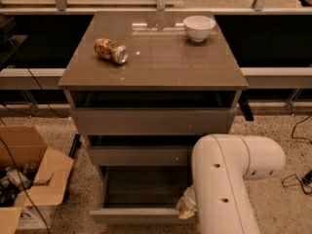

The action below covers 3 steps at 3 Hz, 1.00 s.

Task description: Open bottom drawer

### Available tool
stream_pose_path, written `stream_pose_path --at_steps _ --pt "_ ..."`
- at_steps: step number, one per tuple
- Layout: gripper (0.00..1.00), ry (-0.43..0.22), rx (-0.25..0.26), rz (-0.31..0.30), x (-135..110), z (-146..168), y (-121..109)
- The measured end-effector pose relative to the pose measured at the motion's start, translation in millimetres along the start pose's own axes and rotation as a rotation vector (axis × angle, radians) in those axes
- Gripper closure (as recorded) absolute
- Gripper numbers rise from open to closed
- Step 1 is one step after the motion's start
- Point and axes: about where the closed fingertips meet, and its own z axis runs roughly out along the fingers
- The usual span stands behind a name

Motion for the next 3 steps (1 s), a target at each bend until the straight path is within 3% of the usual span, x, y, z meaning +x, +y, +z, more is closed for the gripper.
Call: stream_pose_path --at_steps 3 --pt "0.12 0.0 0.0 0.0 -1.0 -2.5 0.6"
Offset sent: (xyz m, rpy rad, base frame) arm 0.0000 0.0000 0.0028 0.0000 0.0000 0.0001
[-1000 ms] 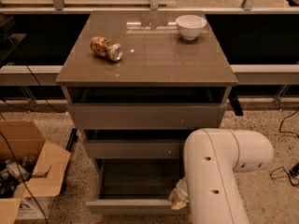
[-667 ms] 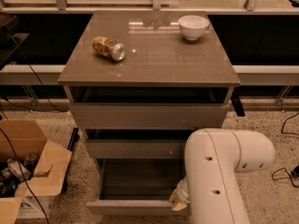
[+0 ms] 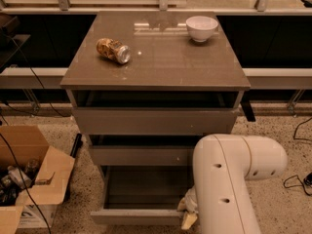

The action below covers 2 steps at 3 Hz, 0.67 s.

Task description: Open bottom drawer

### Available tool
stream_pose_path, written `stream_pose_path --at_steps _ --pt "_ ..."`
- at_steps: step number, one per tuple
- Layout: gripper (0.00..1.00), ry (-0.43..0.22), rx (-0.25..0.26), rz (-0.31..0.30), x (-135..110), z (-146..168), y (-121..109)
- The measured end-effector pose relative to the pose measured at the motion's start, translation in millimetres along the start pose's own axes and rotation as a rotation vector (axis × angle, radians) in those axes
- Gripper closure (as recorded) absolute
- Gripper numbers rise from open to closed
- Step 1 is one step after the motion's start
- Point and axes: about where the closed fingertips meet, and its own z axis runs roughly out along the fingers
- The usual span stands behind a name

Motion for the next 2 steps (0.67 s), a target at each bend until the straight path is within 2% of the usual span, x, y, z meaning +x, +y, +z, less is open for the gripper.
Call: stream_pose_path --at_steps 1,2 --pt "0.0 0.0 0.0 0.0 -0.2 -0.5 0.1" --pt "0.0 -0.012 0.013 0.003 8.8 -6.2 7.1"
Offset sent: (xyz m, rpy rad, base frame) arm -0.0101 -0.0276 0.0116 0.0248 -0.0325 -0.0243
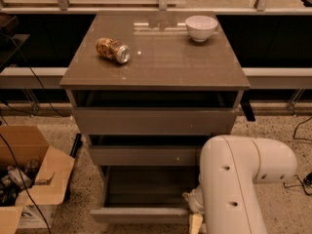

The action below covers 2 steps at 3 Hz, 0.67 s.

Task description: Open bottom drawer

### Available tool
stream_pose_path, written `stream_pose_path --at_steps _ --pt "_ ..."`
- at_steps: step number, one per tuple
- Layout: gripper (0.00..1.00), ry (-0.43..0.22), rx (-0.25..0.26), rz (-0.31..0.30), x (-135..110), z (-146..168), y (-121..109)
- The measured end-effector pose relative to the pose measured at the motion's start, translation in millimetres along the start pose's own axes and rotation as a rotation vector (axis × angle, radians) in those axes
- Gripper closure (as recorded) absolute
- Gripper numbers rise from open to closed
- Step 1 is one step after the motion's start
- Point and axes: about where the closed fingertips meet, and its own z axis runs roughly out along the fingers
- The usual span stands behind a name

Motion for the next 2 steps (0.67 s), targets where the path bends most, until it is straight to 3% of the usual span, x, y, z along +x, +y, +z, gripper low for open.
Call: stream_pose_path --at_steps 1,2 --pt "0.0 -0.021 -0.023 0.054 21.8 6.6 12.4" --pt "0.16 -0.042 -0.074 0.135 49.7 24.7 30.7"
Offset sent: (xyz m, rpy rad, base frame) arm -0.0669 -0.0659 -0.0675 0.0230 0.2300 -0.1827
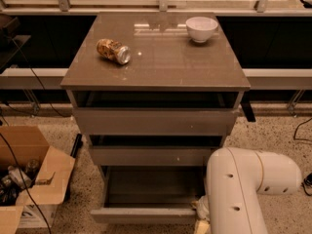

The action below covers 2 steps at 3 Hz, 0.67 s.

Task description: Open bottom drawer

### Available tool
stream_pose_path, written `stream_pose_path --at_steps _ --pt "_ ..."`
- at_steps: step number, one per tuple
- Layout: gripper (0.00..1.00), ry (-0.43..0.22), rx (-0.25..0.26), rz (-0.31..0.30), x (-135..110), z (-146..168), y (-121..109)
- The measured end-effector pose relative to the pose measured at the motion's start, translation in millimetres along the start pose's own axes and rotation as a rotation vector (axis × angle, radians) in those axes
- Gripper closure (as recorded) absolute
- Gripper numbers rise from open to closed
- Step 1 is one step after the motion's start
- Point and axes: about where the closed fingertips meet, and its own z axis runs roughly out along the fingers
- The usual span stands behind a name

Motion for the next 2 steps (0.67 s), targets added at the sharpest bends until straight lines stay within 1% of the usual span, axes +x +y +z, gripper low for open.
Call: stream_pose_path --at_steps 1,2 --pt "0.47 -0.001 -0.004 0.007 1.1 0.6 1.2" --pt "0.7 0.019 -0.033 0.054 2.7 7.9 30.8"
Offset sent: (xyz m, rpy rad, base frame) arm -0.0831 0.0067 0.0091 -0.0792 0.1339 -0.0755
